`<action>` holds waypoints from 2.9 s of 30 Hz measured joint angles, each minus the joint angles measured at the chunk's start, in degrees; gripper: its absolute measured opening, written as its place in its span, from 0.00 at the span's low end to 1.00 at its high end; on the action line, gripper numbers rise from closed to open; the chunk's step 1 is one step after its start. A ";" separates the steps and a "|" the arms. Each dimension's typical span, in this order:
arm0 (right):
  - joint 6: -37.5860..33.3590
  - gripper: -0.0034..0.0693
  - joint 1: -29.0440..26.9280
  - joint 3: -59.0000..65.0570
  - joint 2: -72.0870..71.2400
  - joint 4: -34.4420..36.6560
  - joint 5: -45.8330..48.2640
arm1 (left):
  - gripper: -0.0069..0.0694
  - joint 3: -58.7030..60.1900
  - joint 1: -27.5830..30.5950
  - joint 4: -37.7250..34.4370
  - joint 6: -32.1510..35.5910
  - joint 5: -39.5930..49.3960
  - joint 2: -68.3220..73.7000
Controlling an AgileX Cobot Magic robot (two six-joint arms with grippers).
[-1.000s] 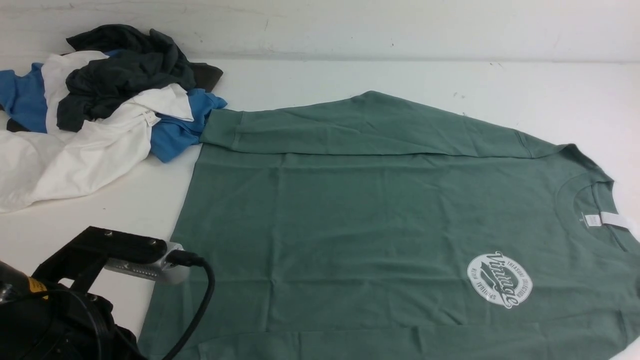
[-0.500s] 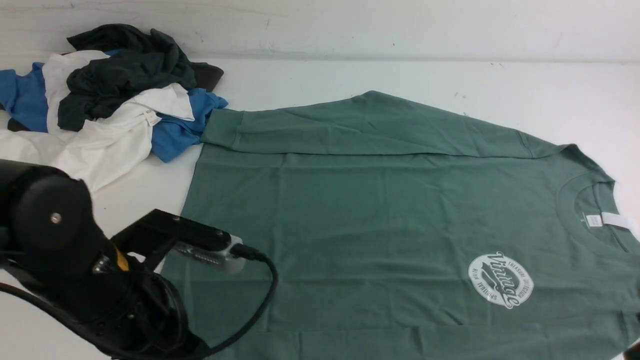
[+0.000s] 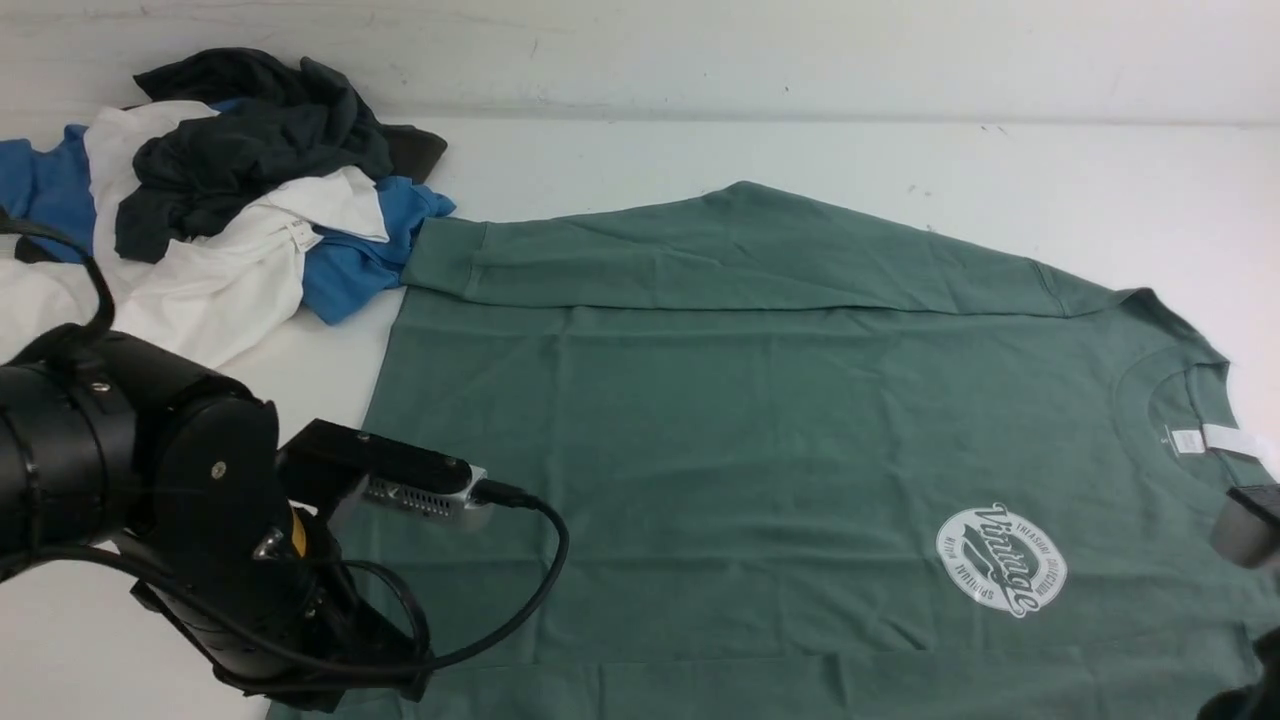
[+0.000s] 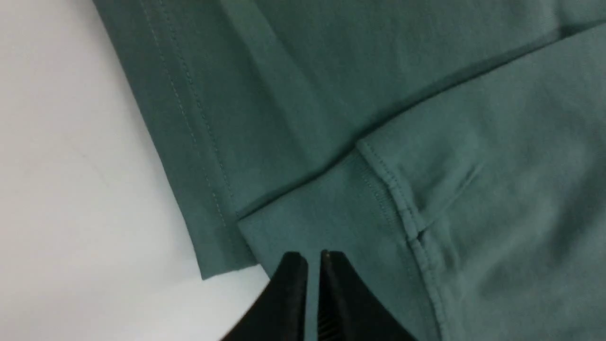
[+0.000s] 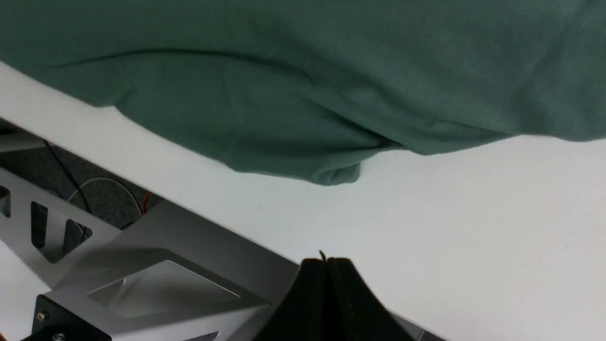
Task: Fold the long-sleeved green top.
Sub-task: Use the left arm to clamp the cuff closest to it
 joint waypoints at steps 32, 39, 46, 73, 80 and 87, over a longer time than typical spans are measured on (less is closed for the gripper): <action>0.16 0.03 0.98 0.00 0.00 1.65 -1.36 | 0.41 -1.23 -0.37 1.09 -7.41 -1.44 10.96; 0.16 0.03 0.98 0.00 0.00 1.70 -1.98 | 0.16 -0.74 -1.10 1.62 -7.41 -0.45 7.52; 0.11 0.03 0.98 0.00 0.00 1.82 -3.04 | 0.16 -0.74 -1.49 1.69 -7.41 3.77 2.98; 0.00 0.03 0.98 0.00 0.00 1.86 -3.87 | 0.64 -0.61 -1.49 6.65 -11.78 2.98 5.43; 0.45 0.03 0.98 0.00 0.00 1.86 -3.75 | 0.64 -0.61 3.74 7.50 -17.97 2.90 6.00; 0.40 0.03 0.98 0.00 0.00 1.86 -3.04 | 0.64 -0.61 6.24 -1.48 -9.85 3.32 7.78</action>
